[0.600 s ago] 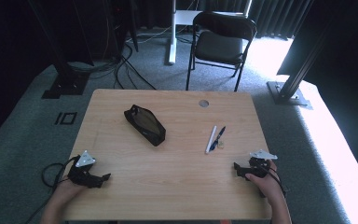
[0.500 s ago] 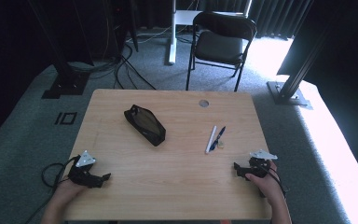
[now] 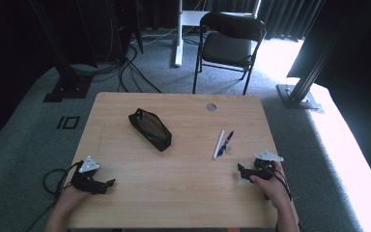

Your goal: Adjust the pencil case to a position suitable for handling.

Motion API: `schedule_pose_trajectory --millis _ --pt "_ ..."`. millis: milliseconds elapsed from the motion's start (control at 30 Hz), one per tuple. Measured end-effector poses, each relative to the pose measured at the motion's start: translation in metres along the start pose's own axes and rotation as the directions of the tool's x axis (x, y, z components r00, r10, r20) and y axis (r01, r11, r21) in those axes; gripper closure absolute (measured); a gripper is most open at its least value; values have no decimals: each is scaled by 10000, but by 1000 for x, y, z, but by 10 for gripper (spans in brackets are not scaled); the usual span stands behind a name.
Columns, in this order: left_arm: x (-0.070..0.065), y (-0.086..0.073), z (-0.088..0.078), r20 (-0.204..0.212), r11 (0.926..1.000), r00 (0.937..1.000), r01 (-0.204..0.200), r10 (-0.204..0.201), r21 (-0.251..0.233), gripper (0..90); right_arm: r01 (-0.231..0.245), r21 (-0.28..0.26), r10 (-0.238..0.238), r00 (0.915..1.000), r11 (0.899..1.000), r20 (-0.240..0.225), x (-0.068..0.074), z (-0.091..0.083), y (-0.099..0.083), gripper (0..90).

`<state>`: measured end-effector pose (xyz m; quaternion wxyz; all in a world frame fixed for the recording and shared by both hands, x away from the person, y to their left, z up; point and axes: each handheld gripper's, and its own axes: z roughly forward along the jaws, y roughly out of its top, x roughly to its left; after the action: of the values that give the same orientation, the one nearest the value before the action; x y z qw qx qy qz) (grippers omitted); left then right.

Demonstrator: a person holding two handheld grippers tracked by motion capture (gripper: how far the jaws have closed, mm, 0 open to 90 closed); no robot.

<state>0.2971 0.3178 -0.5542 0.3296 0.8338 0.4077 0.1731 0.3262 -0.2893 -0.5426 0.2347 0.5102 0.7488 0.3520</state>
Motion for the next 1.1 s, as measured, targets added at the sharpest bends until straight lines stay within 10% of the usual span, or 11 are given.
schedule_pose_trajectory --millis 533,1100 --pt "0 0 0 -8 10000 10000 8 -8 0 16 760 -746 -840 9904 9943 -1099 53 22 52 133" --pt "0 0 0 -7 10000 10000 2 -2 0 16 1568 -1005 -1767 9552 9825 -2373 119 62 78 147"
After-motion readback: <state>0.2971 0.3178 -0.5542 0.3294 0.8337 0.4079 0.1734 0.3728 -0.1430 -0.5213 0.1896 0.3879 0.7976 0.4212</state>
